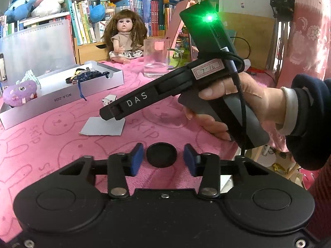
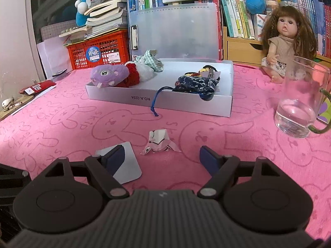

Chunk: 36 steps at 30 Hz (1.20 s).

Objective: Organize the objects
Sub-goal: 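Grasp the black round cap with the left gripper while the right gripper reaches the white figurine, then close the right gripper on the small white-pink figurine and lift it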

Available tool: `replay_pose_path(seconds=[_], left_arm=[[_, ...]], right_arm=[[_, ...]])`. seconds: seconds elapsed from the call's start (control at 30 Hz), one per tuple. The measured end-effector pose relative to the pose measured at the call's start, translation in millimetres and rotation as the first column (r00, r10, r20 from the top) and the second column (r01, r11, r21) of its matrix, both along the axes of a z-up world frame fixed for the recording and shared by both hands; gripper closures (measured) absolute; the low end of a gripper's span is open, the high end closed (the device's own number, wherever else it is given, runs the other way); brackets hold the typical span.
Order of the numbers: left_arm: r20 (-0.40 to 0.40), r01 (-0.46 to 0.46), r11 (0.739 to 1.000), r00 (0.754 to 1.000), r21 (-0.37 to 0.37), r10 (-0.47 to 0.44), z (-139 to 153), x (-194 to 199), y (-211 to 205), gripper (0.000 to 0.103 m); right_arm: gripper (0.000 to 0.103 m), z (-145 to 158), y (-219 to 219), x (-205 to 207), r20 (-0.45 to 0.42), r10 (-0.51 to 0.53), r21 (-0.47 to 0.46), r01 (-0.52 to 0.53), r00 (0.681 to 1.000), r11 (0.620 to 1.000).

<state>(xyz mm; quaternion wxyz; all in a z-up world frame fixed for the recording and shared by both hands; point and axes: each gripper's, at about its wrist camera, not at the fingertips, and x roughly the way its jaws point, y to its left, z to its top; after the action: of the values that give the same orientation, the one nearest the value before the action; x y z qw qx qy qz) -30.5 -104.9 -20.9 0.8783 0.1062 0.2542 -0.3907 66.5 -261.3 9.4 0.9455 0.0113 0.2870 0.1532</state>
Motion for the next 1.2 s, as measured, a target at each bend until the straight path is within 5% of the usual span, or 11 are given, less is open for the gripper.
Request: replay_pose_path(seconds=[0.07,0.73,1.2], left_arm=[[-0.007,-0.009,1.000,1.000,-0.008,0.008,0.7,0.2,1.7,0.073],[-0.003,-0.088,0.996,0.996,-0.026,0.088,7.2,9.4,18.8,0.073],[0.005,-0.124,0.992,0.992,-0.035,0.124,11.6,14.4,22.3,0.073]], right_arm=[[0.016,0.0,0.2,0.0,0.000,0.000,0.000,0.000,1.000,1.000],[0.020,6.1,8.4,-0.1,0.043,-0.015,-0.049,0.017,0.999,0.999],[0.049,9.6,15.4,-1.2,0.049,0.008,-0.067,-0.004,0.999,0.998]])
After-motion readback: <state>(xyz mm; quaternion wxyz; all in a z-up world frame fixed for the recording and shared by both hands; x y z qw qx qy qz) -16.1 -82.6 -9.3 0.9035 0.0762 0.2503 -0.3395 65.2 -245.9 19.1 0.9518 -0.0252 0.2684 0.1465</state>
